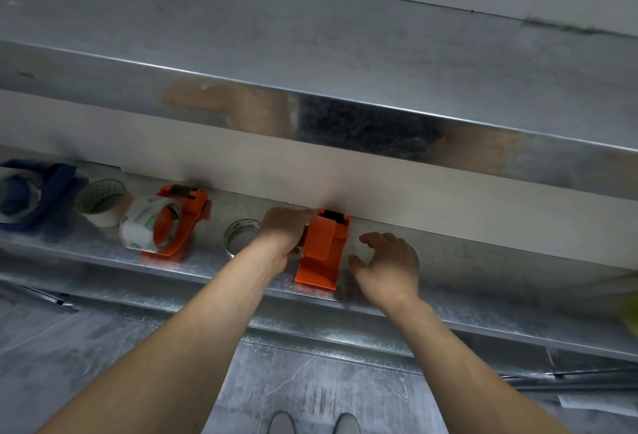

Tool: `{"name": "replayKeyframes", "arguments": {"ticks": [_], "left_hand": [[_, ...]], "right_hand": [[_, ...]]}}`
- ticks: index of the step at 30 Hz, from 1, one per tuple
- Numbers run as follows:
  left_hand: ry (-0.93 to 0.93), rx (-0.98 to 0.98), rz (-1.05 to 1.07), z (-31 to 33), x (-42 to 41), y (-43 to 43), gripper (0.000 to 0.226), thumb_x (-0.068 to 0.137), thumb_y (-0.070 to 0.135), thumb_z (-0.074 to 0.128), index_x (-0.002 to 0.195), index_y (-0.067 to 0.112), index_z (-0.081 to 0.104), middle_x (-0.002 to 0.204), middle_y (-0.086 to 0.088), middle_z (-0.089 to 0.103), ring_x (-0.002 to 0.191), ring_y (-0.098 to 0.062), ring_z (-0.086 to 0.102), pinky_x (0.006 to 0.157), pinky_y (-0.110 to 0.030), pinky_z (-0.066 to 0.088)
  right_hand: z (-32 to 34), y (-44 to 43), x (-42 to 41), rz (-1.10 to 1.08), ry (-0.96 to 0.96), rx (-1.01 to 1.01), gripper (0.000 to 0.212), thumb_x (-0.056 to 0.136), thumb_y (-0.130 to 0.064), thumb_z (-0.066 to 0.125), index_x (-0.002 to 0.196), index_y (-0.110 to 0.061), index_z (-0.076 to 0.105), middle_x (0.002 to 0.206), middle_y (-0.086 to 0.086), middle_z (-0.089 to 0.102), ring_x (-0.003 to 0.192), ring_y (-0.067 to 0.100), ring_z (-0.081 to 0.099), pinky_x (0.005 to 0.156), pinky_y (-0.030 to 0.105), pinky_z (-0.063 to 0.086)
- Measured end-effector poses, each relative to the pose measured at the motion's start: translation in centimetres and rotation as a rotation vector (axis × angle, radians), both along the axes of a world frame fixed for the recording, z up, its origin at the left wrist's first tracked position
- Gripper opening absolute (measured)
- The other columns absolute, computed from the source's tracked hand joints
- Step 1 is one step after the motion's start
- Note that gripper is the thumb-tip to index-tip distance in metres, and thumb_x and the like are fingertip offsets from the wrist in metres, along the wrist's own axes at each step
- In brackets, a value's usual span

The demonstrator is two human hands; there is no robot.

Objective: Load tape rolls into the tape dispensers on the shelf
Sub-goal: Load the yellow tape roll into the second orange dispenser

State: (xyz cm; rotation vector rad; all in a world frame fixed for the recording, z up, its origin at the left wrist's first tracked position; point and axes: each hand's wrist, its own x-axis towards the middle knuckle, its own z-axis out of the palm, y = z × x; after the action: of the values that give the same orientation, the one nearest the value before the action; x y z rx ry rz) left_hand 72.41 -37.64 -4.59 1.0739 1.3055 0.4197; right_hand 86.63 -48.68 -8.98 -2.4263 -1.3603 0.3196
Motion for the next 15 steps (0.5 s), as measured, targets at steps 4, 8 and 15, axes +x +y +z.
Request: {"name": "replayKeyframes", "arguments": {"ticks": [4, 8, 15], "left_hand": [[0.019, 0.008, 0.025, 0.5, -0.3, -0.2, 0.024, 0.095, 0.031, 0.056, 0.106, 0.01, 0.061, 0.1, -0.008, 0.071, 0.094, -0.026, 0.066, 0.088, -0.041, 0.049], [0.006, 0.017, 0.04, 1.1, -0.3, -0.3, 0.017, 0.095, 0.029, 0.056, 0.1, 0.014, 0.061, 0.101, -0.008, 0.071, 0.095, -0.023, 0.066, 0.089, -0.042, 0.049], [0.021, 0.077, 0.065, 2.5, -0.4, -0.7, 0.017, 0.094, 0.032, 0.057, 0.082, 0.021, 0.053, 0.104, -0.01, 0.063, 0.101, -0.027, 0.062, 0.082, -0.041, 0.048]], "right_hand": [[0.6, 0.1, -0.4, -0.003, -0.015, 0.008, 0.04, 0.085, -0.043, 0.061, 0.124, -0.031, 0.063, 0.126, -0.006, 0.064, 0.117, 0.02, 0.057, 0.094, 0.03, 0.042], [1.1, 0.1, -0.4, -0.027, 0.045, 0.027, 0.04, 0.087, -0.047, 0.059, 0.123, -0.03, 0.063, 0.127, -0.005, 0.063, 0.117, 0.02, 0.055, 0.094, 0.032, 0.044], [2.2, -0.4, -0.6, -0.085, 0.095, 0.114, 0.04, 0.084, -0.051, 0.059, 0.119, -0.032, 0.065, 0.123, -0.008, 0.064, 0.118, 0.017, 0.053, 0.096, 0.038, 0.049]]}}
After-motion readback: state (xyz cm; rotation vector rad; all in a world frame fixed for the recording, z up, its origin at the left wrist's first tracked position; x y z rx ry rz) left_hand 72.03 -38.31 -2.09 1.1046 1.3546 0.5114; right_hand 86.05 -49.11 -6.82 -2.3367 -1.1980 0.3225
